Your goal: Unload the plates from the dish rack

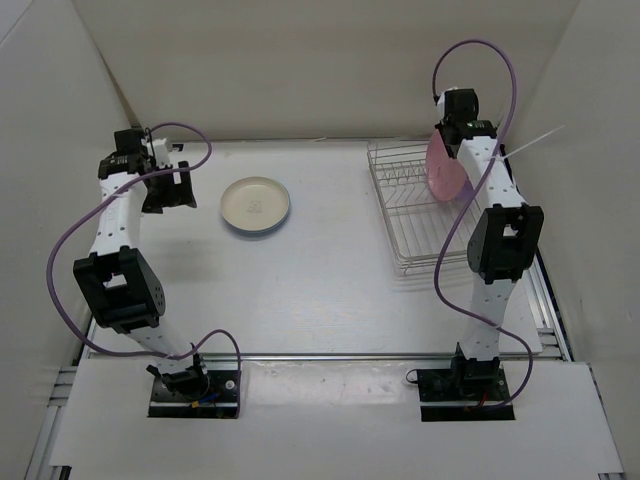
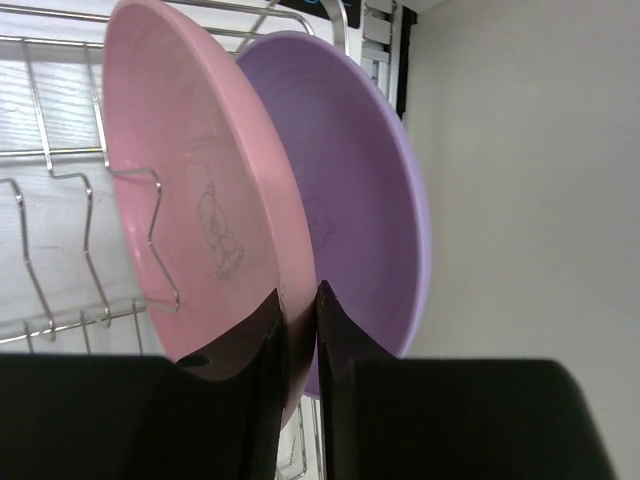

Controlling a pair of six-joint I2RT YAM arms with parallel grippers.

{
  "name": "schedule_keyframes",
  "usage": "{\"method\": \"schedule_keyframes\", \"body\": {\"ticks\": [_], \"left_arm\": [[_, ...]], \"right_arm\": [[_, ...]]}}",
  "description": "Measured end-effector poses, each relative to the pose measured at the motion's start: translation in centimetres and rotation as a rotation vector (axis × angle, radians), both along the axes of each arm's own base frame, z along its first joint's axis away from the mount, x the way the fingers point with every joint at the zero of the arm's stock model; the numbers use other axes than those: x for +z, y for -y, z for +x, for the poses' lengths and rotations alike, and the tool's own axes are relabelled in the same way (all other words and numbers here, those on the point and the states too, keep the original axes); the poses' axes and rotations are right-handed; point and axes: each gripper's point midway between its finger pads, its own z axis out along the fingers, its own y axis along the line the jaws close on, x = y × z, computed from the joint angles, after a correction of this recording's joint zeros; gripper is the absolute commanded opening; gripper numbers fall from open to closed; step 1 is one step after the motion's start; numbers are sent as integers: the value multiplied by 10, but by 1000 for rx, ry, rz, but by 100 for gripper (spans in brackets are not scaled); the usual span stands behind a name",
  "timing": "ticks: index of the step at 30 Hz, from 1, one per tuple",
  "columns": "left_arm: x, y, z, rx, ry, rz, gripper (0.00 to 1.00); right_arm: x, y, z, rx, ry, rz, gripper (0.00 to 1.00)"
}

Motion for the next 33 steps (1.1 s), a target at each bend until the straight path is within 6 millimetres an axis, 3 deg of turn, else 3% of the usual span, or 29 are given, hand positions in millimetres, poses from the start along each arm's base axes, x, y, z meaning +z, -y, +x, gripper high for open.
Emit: {"method": "schedule_keyframes", "body": {"ticks": [6, 7, 18, 27, 33], "left_arm": [[-1, -2, 0, 6, -1, -4, 100], [-1, -1, -1, 7, -2, -7, 100], [-1, 0, -1, 7, 3, -34, 100], [5, 5, 2, -10, 20, -60, 100], [32, 7, 14, -26, 91, -54, 100]], "right_arm": [[-4, -3, -3, -38, 1, -64, 6], [-5, -4, -4, -43, 1, -75, 0], [2, -11, -6, -81, 42, -188, 0], [36, -20, -10, -111, 97, -300, 0], [81, -12, -24, -149, 161, -334, 0]]}}
